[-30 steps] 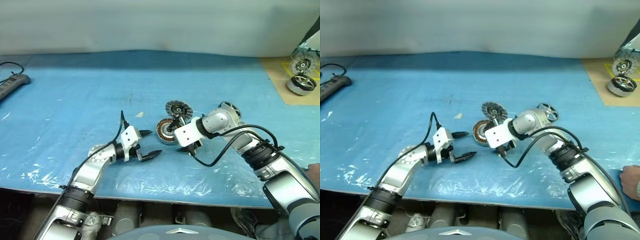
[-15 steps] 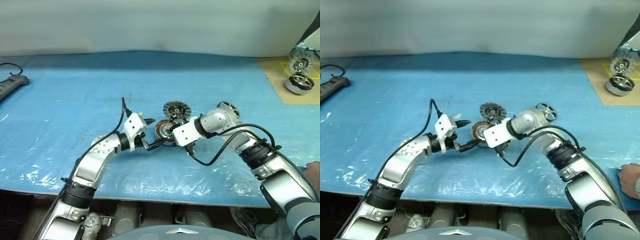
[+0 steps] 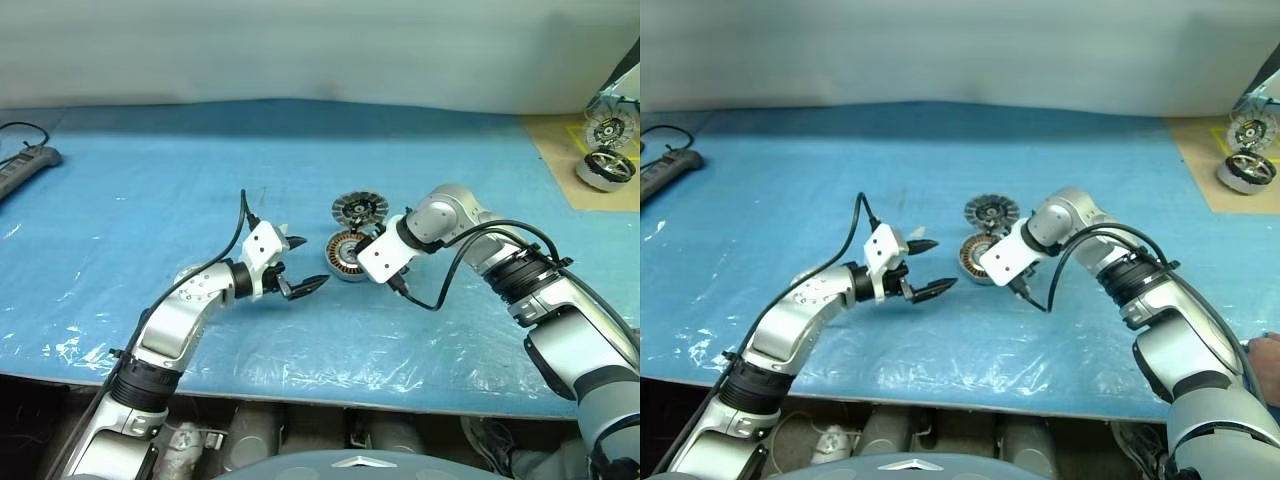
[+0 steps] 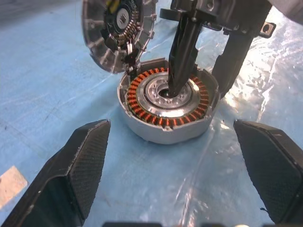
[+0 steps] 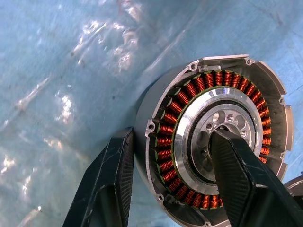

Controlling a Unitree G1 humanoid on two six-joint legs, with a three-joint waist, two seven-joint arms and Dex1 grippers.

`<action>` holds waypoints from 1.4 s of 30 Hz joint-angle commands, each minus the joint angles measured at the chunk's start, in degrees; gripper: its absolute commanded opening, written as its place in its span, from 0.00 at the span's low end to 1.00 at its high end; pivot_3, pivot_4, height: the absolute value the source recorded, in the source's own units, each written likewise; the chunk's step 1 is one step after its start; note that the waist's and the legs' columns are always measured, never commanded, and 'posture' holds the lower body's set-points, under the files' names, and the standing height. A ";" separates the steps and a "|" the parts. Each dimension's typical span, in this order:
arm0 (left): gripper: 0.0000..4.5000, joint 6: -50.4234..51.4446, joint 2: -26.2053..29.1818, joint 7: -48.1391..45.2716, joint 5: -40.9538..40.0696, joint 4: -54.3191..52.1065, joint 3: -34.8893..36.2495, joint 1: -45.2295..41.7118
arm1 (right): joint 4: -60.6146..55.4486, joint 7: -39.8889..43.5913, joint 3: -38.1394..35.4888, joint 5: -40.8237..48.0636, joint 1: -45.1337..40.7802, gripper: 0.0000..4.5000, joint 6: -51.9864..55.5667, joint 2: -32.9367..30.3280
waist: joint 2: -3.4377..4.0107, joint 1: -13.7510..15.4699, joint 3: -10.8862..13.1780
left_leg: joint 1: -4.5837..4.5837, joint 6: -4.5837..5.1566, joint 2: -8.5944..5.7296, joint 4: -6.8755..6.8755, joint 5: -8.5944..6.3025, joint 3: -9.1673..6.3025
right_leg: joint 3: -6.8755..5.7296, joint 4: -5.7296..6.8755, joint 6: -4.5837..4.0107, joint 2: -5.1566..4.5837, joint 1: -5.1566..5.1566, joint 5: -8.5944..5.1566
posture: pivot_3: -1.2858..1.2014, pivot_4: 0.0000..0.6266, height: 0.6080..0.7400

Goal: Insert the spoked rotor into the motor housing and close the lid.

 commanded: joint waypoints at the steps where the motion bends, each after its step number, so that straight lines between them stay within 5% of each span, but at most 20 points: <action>1: 1.00 1.10 0.27 0.08 -0.74 -2.61 -0.29 0.21 | -2.83 1.84 1.67 0.38 0.60 0.46 -5.66 -0.94 | 0.00 -0.02 0.00 | -0.01 0.01 0.00 0.00 -0.01 0.00 | 0.00 0.00 0.00 0.00 0.00 0.00 | 0.52 0.24 1.00; 13: 1.00 4.63 -0.82 1.60 -0.81 -4.85 -1.43 -0.63 | 4.92 -4.20 4.23 -5.78 -3.48 0.46 -22.09 0.22 | -0.01 -0.10 0.01 | 0.09 0.01 0.02 0.03 -0.01 0.03 | 0.00 0.02 0.00 0.00 0.07 0.01 | 0.52 0.24 1.00; 24: 1.00 6.00 -1.81 2.35 -0.46 -4.19 -3.17 -2.55 | 3.32 3.36 1.27 2.61 -1.53 0.46 -6.74 2.47 | -0.03 -0.17 0.01 | 0.08 0.04 0.02 0.04 0.00 0.03 | 0.01 0.02 -0.01 0.00 0.08 0.01 | 0.52 0.24 1.00; 35: 1.00 5.53 0.60 -0.60 -1.50 -3.27 -2.16 -2.56 | 1.08 2.28 0.30 4.14 -1.10 0.46 -3.75 2.53 | -0.03 -0.09 0.01 | 0.07 0.03 0.02 0.04 0.00 0.03 | 0.01 0.02 -0.01 0.00 0.05 0.01 | 0.52 0.24 1.00; 36: 1.00 4.85 1.51 -1.36 -1.29 -3.02 -1.99 -2.26 | -0.31 2.75 -0.13 5.53 -0.46 0.62 -2.72 2.71 | -0.03 -0.08 0.02 | 0.07 0.03 0.02 0.04 0.00 0.03 | 0.01 0.02 -0.01 0.00 0.04 0.01 | 0.52 0.24 1.00; 39: 1.00 3.51 2.67 -2.18 -1.11 -1.79 -1.44 -2.40 | -0.58 -1.21 -0.90 3.30 -0.33 0.81 -3.14 2.95 | -0.02 -0.09 0.06 | -0.04 0.04 0.02 0.01 0.00 0.03 | 0.01 0.02 -0.01 0.00 -0.06 0.01 | 0.52 0.24 1.00; 42: 1.00 2.14 2.37 -2.06 -0.77 -0.48 -1.37 -2.81 | -1.28 -2.28 -2.16 4.69 -0.13 0.81 -2.50 2.83 | -0.04 -0.08 0.07 | -0.14 0.04 0.02 0.03 0.00 0.04 | 0.01 0.01 -0.01 0.00 -0.17 0.01 | 0.52 0.24 1.00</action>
